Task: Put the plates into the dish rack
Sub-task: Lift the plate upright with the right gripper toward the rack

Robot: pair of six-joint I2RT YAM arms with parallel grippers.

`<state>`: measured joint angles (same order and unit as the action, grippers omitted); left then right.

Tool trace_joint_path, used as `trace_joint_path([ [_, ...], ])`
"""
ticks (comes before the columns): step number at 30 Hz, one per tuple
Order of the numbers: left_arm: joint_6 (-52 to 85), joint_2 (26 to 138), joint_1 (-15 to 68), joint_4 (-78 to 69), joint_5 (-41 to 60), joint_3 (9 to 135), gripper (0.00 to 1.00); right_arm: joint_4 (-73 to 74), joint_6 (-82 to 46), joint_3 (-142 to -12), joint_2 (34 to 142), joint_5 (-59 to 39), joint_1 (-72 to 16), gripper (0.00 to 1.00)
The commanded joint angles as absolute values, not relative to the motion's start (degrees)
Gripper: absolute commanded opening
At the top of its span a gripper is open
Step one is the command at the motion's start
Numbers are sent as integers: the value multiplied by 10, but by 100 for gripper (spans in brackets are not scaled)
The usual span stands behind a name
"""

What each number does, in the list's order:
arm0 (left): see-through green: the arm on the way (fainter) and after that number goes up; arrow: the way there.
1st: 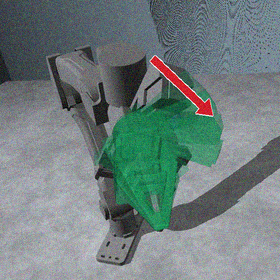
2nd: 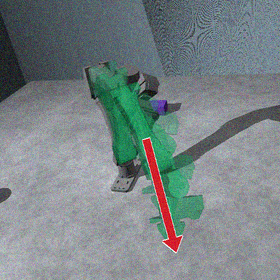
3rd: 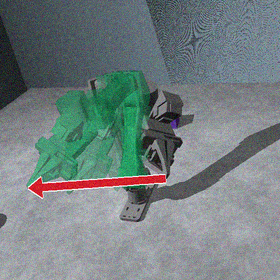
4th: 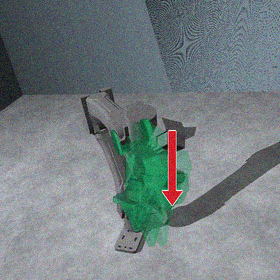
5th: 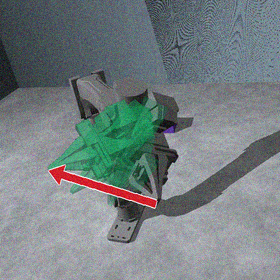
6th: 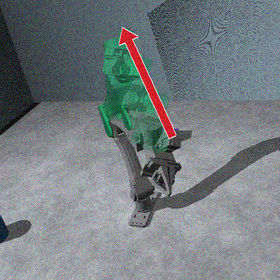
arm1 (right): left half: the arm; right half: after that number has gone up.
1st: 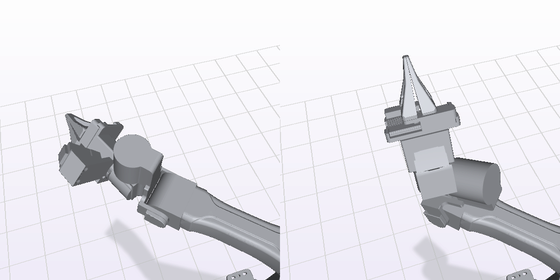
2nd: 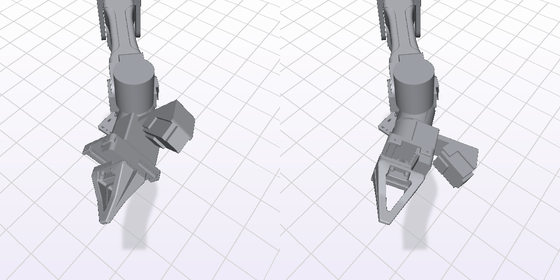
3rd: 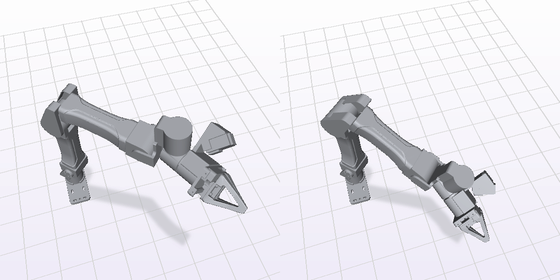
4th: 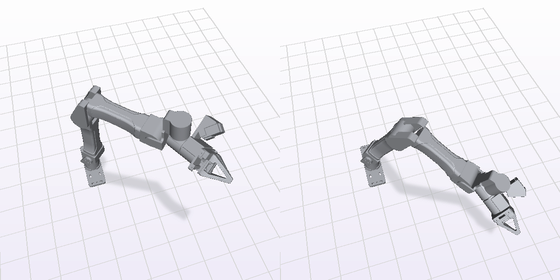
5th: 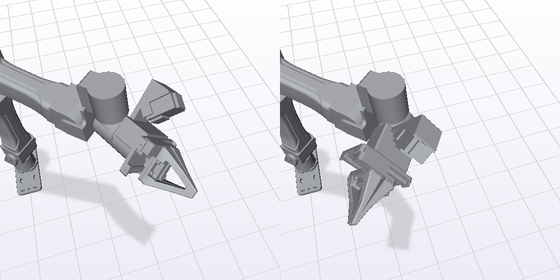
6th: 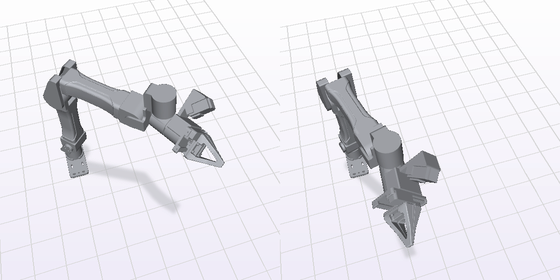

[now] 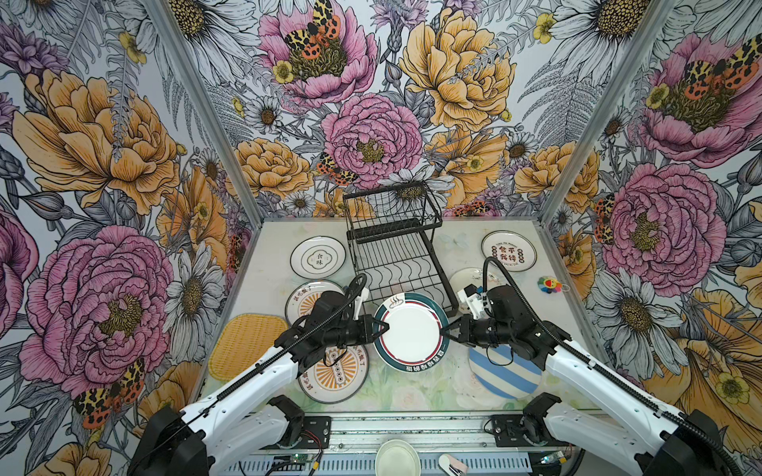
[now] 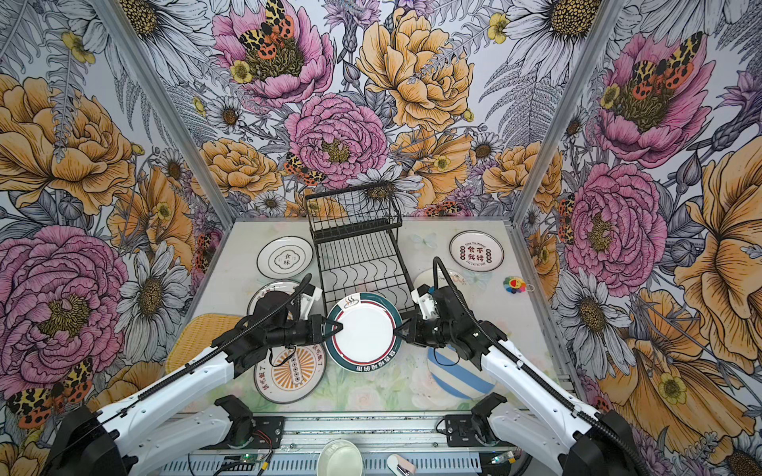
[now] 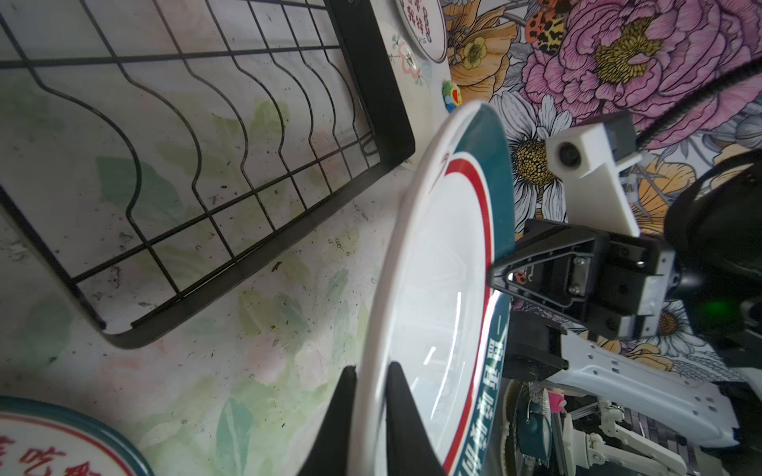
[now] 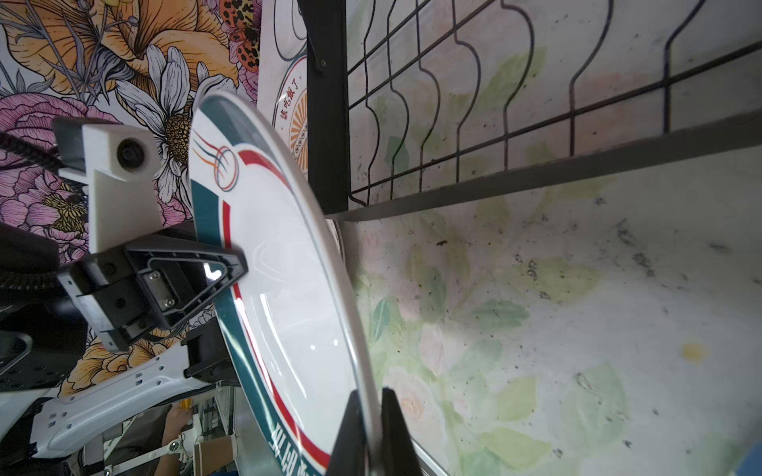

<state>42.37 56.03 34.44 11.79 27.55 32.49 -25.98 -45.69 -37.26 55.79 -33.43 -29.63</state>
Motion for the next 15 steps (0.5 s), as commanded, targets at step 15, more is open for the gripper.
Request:
trace_joint_path([
  [15,473,618,309,-98,437,338,0,-160,-407,-497,622,-512,-281,32],
])
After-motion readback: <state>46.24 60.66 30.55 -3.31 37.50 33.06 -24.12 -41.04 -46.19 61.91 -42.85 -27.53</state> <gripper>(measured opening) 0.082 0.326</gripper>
